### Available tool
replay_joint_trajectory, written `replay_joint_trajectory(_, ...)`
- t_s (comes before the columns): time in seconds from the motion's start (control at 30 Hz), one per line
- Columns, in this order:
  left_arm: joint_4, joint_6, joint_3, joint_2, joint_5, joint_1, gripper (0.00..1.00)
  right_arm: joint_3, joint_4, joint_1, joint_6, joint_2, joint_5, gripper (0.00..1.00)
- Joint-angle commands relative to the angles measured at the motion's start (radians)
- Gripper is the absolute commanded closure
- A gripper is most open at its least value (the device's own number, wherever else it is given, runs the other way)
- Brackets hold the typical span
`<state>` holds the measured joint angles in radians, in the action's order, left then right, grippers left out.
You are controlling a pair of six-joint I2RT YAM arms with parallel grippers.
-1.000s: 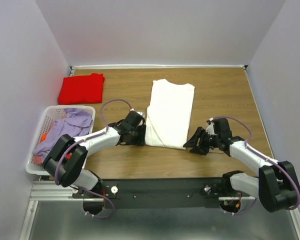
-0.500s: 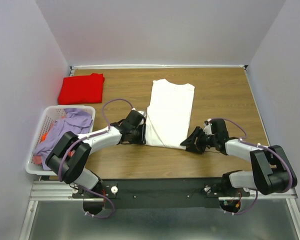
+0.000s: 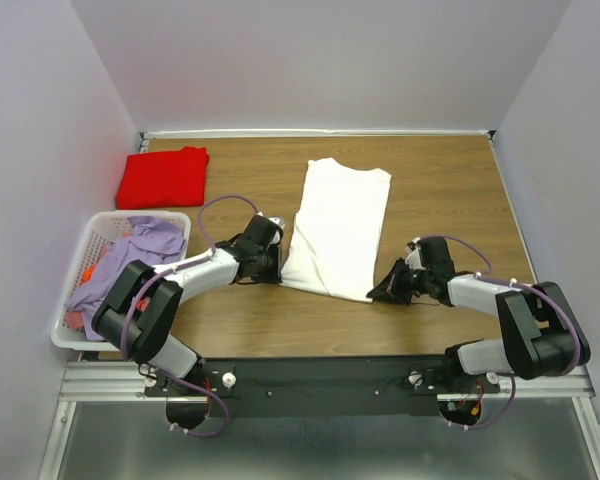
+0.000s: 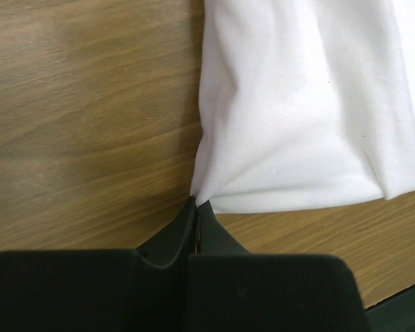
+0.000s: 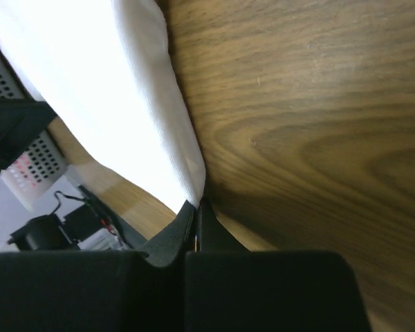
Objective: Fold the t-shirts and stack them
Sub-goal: Fold the tshirt
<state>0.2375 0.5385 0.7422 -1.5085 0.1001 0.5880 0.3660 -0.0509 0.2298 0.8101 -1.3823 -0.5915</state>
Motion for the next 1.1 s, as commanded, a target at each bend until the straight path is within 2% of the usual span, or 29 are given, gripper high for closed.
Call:
replay_joint_trajectory(0.0, 0.095, -0.067, -0.024, 0.05, -0.04, -0.08, 1.0, 0.054, 0.226, -0.012, -0.123, 0.089, 0.157, 1.0)
replay_joint_trajectory(0.13, 0.121, -0.075, -0.055, 0.079, -0.031, -0.108, 1.0, 0.074, 0.338, -0.026, -0.152, 0.126, 0.186, 0.99)
replay_joint_trajectory(0.37, 0.102, -0.055, -0.098, 0.07, 0.09, -0.108, 1.0, 0.073, 0.352, -0.024, -0.173, 0.078, 0.109, 0.99)
replay_joint_trajectory(0.43, 0.106, -0.058, -0.098, 0.068, 0.11, -0.106, 0.99, 0.076, 0.352, -0.026, -0.189, 0.042, 0.076, 0.96)
replay_joint_trajectory(0.47, 0.109, -0.06, -0.098, 0.067, 0.136, -0.106, 0.96, 0.08, 0.353, -0.024, -0.193, 0.029, 0.037, 0.94)
replay_joint_trajectory(0.57, 0.115, -0.063, -0.104, 0.074, 0.158, -0.106, 0.85, 0.108, 0.364, -0.024, -0.206, 0.038, 0.004, 0.77)
replay_joint_trajectory(0.6, 0.118, -0.064, -0.103, 0.083, 0.156, -0.106, 0.71, 0.12, 0.368, -0.024, -0.206, 0.049, 0.009, 0.67)
replay_joint_trajectory(0.67, 0.131, -0.064, -0.087, 0.102, 0.142, -0.106, 0.52, 0.172, 0.376, -0.024, -0.201, 0.084, 0.034, 0.59)
replay_joint_trajectory(0.77, 0.149, -0.057, -0.049, 0.12, 0.128, -0.108, 0.41, 0.234, 0.385, -0.024, -0.195, 0.082, 0.082, 0.57)
replay_joint_trajectory(0.93, 0.174, -0.057, 0.037, 0.143, 0.05, -0.108, 0.41, 0.378, 0.379, -0.026, -0.207, -0.013, 0.094, 0.56)
replay_joint_trajectory(1.07, 0.171, -0.074, 0.089, 0.117, 0.056, -0.106, 0.55, 0.474, 0.369, -0.024, -0.242, -0.109, 0.081, 0.57)
